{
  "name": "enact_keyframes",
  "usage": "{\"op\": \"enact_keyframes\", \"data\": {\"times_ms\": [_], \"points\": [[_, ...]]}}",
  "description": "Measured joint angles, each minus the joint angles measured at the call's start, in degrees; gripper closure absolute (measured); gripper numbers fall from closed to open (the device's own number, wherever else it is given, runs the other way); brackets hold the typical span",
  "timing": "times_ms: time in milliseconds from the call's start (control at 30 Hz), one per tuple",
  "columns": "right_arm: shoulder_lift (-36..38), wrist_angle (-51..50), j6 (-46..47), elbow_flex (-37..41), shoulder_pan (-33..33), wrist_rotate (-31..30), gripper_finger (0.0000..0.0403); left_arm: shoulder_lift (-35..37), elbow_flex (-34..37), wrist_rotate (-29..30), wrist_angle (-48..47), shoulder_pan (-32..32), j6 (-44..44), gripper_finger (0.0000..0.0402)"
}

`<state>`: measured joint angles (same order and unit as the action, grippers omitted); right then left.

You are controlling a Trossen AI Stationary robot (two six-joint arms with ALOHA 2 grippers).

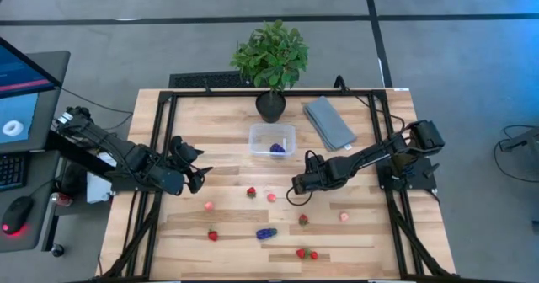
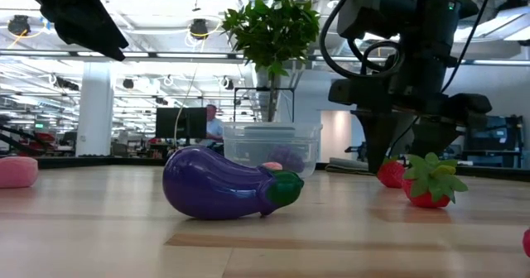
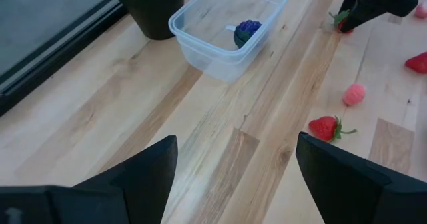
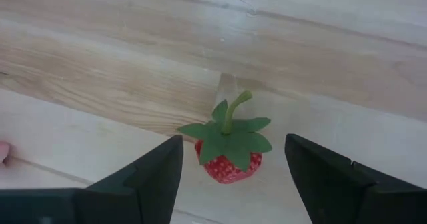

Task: Pick and placing Produce into tupperware
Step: Put the red strawberry into the transparent bin

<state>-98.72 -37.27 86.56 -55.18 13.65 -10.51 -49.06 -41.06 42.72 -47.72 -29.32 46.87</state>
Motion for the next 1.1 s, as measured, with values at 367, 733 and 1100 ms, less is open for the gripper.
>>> {"op": "enact_keyframes", "data": {"times_ms": [367,733,1100], "points": [[0.02,0.02,0.01,0.0,0.0,0.01,0.0138,-0.02,0.0,0.0,0.0,0.0,0.33,0.0107],[0.04,0.5,0.01,0.0,0.0,0.23,0.0138,0.0,0.0,0.0,0.0,0.0,0.33,0.0107],[0.04,1.73,-0.02,0.0,0.0,0.23,0.0138,0.0,0.0,0.0,-0.02,0.0,0.33,0.0107]]}}
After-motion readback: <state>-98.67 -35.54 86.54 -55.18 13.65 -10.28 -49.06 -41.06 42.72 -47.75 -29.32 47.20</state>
